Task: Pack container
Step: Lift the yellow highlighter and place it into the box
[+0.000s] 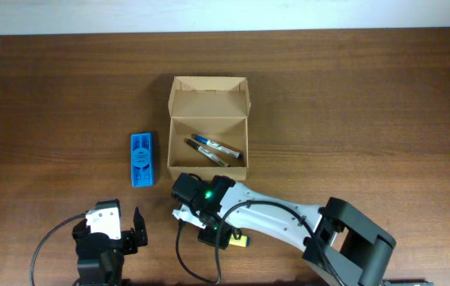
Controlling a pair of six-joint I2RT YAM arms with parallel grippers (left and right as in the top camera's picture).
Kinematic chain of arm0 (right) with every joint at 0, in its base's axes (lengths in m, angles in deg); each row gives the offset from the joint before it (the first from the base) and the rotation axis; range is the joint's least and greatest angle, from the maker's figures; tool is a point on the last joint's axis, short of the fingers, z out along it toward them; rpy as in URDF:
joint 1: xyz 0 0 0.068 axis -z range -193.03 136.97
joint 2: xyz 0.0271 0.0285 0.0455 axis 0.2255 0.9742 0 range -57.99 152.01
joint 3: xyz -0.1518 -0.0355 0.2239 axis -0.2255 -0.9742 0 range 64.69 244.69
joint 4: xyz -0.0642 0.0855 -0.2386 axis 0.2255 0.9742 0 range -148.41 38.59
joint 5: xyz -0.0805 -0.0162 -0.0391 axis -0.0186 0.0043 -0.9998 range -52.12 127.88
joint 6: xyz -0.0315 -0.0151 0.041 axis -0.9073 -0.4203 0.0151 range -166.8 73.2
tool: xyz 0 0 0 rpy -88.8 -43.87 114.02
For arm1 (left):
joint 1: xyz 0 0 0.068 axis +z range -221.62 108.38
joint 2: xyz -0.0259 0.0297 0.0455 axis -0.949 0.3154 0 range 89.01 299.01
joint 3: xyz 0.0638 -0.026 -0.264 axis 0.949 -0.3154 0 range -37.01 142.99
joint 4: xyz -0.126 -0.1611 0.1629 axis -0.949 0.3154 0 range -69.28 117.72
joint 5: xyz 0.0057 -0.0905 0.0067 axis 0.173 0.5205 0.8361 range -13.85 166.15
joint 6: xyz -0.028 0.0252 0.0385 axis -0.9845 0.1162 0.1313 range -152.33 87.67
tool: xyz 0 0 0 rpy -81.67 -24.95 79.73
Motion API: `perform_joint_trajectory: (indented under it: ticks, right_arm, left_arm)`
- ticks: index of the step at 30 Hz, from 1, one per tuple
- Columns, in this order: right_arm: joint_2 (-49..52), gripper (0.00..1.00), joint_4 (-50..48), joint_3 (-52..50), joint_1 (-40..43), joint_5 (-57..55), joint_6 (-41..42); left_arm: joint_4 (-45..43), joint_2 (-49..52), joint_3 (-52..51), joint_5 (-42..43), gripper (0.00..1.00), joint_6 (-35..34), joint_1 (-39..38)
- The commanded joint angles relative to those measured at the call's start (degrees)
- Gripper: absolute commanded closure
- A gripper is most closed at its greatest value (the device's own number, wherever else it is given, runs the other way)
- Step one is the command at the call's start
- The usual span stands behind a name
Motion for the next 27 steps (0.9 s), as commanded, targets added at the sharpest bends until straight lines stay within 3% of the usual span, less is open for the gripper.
perform_joint_trajectory:
  ticks: [1, 6, 10, 16, 27]
  right_arm:
    - [-1.49, 0.57, -1.31, -2.67, -0.74, -1.57, -0.33]
    - [-1.49, 0.58, -5.22, -7.08, -0.70, -2.82, -0.28]
    - [-1.49, 0.75, -6.01, -7.41, -0.70, -2.80, -0.28]
    - [-1.51, 0.87, -7.34, -7.37, -0.70, -2.80, 0.63]
    - [-2.27, 0.89, -2.03, 2.47, -0.70, -2.62, 4.66]
  left_arm:
    - [0.02, -0.28, -0.37, -0.61, 0.01, -0.76, -0.22]
    - [0.02, -0.28, -0.37, -0.61, 0.00, -0.76, -0.22]
    - [0.02, -0.28, -0.37, -0.61, 0.00, -0.76, -0.22]
    - [0.02, -0.28, -0.37, -0.61, 0.01, -0.76, -0.22]
    - [0.02, -0.28, -0.37, -0.61, 0.00, -0.76, -0.22]
